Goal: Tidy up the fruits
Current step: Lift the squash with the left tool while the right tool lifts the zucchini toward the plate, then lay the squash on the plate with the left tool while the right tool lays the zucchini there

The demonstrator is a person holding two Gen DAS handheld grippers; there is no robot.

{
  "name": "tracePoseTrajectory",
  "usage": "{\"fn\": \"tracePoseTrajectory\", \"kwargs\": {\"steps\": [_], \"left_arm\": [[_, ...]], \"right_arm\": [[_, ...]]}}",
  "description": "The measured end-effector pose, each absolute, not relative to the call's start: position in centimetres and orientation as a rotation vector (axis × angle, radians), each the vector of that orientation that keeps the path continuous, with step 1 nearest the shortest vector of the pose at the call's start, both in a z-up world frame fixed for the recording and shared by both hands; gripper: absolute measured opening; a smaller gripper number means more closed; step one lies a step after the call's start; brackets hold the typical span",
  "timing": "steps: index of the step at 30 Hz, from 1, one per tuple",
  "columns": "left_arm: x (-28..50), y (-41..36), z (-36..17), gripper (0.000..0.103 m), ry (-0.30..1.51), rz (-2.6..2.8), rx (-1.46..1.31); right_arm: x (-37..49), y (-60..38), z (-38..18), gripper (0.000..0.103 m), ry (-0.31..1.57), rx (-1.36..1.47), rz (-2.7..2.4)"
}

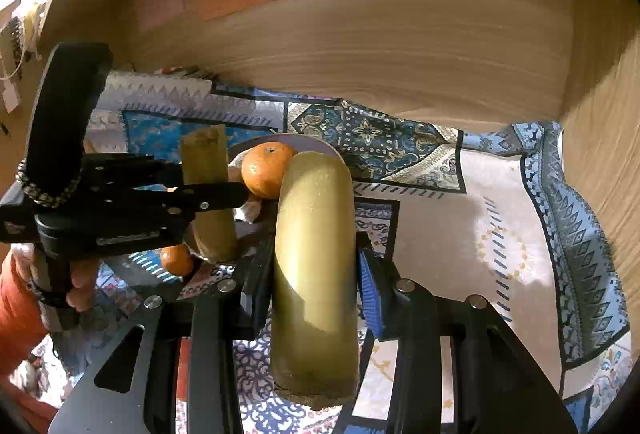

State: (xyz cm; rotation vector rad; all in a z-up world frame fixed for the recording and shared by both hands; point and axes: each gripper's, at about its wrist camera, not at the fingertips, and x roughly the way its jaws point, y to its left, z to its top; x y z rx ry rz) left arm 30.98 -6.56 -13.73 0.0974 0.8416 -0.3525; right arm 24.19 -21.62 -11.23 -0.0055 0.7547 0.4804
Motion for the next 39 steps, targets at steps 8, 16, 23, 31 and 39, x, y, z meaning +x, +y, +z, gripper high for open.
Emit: {"fn": "tracePoseTrajectory", "kwargs": {"steps": [8, 16, 23, 31, 39], "left_arm": [[32.7, -7.1, -14.0, 0.038, 0.862, -0.365, 0.078], [33.0, -8.0, -14.2, 0.042, 0.876, -0.382, 0.094], [31.7, -5.8, -12.4, 0.042, 0.839, -0.358, 0.057], [28.3, -0.4, -10.2, 0.05, 0.769, -0.254, 0.049], [26.1, 4.1, -10.8, 0.059, 0.77, -0.153, 0.026]], "right_arm": [[25.5, -22.2, -11.9, 0.035, 0.779, 0.01, 0.465], [25.8, -22.1, -11.9, 0.035, 0.783, 0.005, 0.471], [25.9, -21.2, -11.4, 0.035, 0.777, -0.012, 0.483], [26.8, -17.8, -10.3, 0.035, 0.757, -0.072, 0.536], [29.1, -12.8, -10.4, 0.034, 0.766, -0.154, 0.604]]}}
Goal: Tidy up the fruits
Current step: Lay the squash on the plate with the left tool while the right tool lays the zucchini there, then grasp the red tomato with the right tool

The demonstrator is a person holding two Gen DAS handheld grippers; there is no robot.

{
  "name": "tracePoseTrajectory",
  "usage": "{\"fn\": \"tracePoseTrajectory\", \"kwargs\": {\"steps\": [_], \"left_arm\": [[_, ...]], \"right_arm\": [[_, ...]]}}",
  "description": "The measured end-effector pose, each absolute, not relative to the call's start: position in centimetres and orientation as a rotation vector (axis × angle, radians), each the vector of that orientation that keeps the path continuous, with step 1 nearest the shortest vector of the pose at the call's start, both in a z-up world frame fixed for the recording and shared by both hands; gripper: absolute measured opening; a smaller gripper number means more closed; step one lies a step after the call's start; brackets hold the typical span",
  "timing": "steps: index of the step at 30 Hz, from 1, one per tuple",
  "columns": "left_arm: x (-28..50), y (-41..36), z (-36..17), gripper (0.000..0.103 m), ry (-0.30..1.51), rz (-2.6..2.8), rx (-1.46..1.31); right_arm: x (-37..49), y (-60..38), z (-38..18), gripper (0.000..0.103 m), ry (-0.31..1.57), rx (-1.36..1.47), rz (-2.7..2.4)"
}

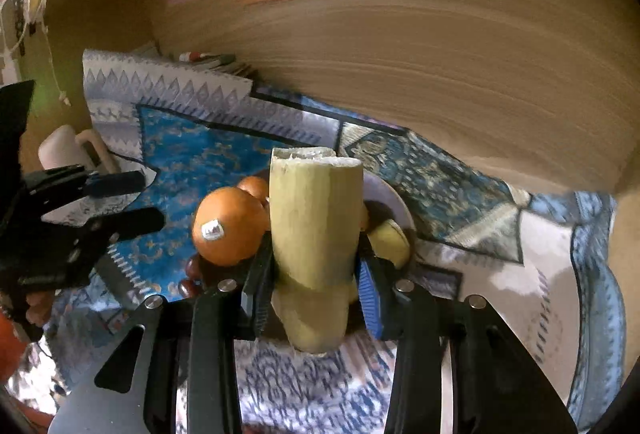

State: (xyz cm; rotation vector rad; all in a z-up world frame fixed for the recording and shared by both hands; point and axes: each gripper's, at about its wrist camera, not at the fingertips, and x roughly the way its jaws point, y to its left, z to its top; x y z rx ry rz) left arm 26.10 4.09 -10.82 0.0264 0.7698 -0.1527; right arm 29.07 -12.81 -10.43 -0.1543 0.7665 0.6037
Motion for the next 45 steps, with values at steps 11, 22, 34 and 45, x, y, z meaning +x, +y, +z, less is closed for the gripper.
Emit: {"fn": "tracePoseTrajectory", "kwargs": {"steps": [11, 22, 34, 45], "left_arm": [[25.2, 7.1, -12.1, 0.059, 0.78, -0.122, -0.014], [25.5, 7.7, -12.8, 0.061, 0.787, -0.136, -0.03], [21.2, 6.7, -11.3, 0.068, 0.718, -0.177, -0.038], [15.8, 6.0, -11.3, 0.082, 0.683, -0.189, -0.019]], "right_arm": [[33.0, -8.4, -11.2, 0.034, 0.826, -0.194, 0.638], [32.4, -9.0, -11.0, 0.048, 0.843, -0.211, 0.594], [25.5, -13.4, -6.7, 0.066, 0.667, -0.166, 0.499], [19.1, -15.0, -8.9, 0.068, 0.671, -0.108, 0.444]]}}
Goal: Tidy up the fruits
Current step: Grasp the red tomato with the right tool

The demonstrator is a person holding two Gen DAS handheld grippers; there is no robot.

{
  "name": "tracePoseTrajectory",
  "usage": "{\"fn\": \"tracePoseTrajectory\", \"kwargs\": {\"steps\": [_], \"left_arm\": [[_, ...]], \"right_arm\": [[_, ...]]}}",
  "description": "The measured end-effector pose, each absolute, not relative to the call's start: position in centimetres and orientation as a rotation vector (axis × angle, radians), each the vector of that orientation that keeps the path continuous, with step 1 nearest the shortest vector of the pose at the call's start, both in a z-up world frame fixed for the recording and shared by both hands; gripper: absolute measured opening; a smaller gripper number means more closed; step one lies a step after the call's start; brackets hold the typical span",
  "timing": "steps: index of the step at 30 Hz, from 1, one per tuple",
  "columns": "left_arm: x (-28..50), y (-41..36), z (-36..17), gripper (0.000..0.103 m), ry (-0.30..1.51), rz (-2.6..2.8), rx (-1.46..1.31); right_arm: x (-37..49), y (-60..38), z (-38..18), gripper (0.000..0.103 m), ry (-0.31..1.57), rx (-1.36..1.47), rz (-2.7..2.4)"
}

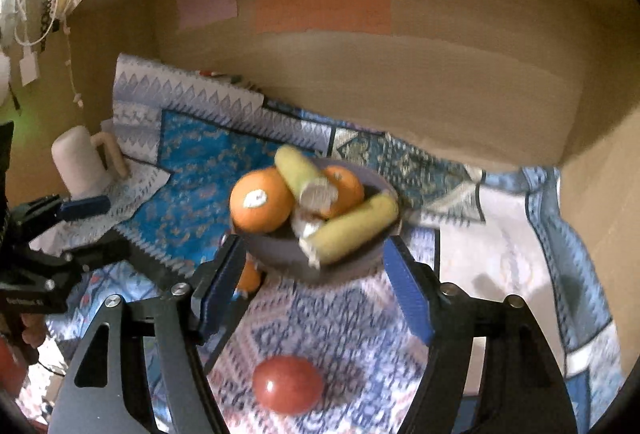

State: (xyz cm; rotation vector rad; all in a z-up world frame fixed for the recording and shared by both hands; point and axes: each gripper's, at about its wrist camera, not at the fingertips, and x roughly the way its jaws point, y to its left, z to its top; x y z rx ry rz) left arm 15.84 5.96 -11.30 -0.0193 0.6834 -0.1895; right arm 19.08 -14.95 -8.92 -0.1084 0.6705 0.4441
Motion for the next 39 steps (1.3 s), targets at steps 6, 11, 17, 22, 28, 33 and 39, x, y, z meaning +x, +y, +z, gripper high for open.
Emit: {"fn": "tracePoseTrajectory", "kwargs": {"steps": [6, 11, 17, 22, 28, 33, 39], "left_arm": [[14.4, 5.6, -12.9, 0.083, 0.724, -0.196, -0.025], [13.9, 5.4, -14.1, 0.083, 0.753, -0.199, -0.036], [14.0, 5.0, -15.0, 0.083, 0.78, -0.205, -0.041], [14.7, 4.2, -15.4, 0.083, 0.789, -0.215, -0.029], [16.4, 3.1, -15.5, 0.076, 0.798, -0.237, -0.022], [18.9, 1.6, -15.6, 0.065, 0.823, -0.269, -0.007], [22.2, -0.2, -16.1, 0.057, 0.85, -0.276, 0.024]], "right_arm": [[16.7, -15.4, -11.7, 0.068, 0.738, -0.072, 0.45], [15.7, -16.0, -14.1, 0.068, 0.8, -0.032, 0.451], [15.6, -15.8, -15.8, 0.068, 0.837, -0.054, 0.438], [16.2, -15.7, -16.2, 0.046, 0.861, -0.046, 0.472], [16.3, -16.3, -15.8, 0.045, 0.852, -0.029, 0.483], [16.7, -17.5, -14.7, 0.045, 0.824, -0.005, 0.47], [17.4, -19.0, -13.3, 0.045, 0.789, 0.005, 0.459]]}}
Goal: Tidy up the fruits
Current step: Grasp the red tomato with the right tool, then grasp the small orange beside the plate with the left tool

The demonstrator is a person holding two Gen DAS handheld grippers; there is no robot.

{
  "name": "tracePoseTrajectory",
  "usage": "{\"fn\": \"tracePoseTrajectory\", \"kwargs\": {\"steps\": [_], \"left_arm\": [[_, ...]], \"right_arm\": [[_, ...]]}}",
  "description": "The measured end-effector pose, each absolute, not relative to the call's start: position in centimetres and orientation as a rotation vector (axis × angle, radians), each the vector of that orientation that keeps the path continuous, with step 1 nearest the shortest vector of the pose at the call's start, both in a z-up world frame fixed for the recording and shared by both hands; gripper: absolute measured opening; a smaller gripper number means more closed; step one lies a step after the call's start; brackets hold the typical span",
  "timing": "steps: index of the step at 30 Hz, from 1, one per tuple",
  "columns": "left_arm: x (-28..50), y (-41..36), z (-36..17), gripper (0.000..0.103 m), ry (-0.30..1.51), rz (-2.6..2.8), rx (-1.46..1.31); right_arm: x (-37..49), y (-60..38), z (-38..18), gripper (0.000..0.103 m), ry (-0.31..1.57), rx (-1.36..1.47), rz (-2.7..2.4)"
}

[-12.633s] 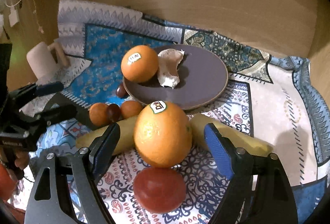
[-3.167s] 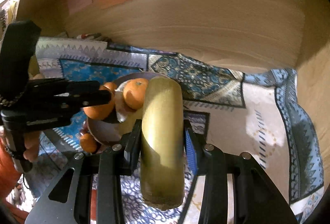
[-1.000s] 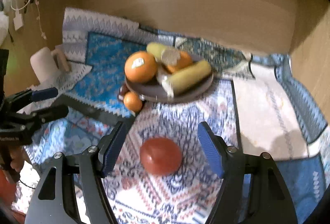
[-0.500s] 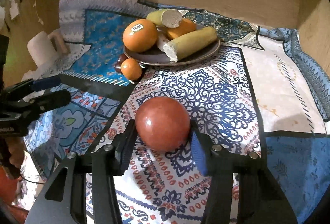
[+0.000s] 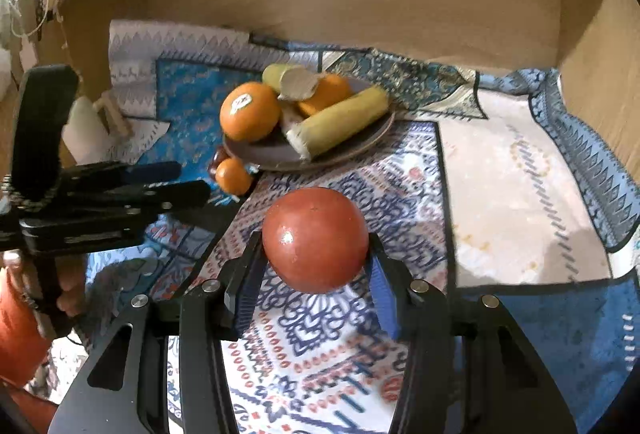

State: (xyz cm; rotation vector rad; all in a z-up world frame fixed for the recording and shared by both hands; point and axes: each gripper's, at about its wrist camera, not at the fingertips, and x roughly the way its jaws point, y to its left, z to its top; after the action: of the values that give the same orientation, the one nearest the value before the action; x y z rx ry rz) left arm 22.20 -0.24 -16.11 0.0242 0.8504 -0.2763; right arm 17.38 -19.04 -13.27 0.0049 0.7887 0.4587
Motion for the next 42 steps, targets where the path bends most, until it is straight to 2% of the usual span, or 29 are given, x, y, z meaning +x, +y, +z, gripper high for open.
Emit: {"fn": "tracePoseTrajectory", "kwargs": {"steps": [10, 17, 33, 42], "left_arm": [[24.9, -1.8, -17.3, 0.049, 0.881, -0.263, 0.09], [25.3, -2.0, -17.3, 0.034, 0.882, -0.276, 0.1], [25.5, -1.5, -14.3, 0.034, 0.816, -0.276, 0.009], [26.9, -2.7, -15.5, 0.034, 0.834, -0.267, 0.001]], "right_arm": [[18.8, -20.4, -13.2, 0.045, 0.795, 0.027, 0.459], [19.6, -20.5, -13.3, 0.045, 0.797, 0.022, 0.462], [20.8, -20.3, -12.6, 0.045, 0.784, 0.015, 0.467], [21.7, -20.0, -12.3, 0.045, 0.786, 0.008, 0.485]]}}
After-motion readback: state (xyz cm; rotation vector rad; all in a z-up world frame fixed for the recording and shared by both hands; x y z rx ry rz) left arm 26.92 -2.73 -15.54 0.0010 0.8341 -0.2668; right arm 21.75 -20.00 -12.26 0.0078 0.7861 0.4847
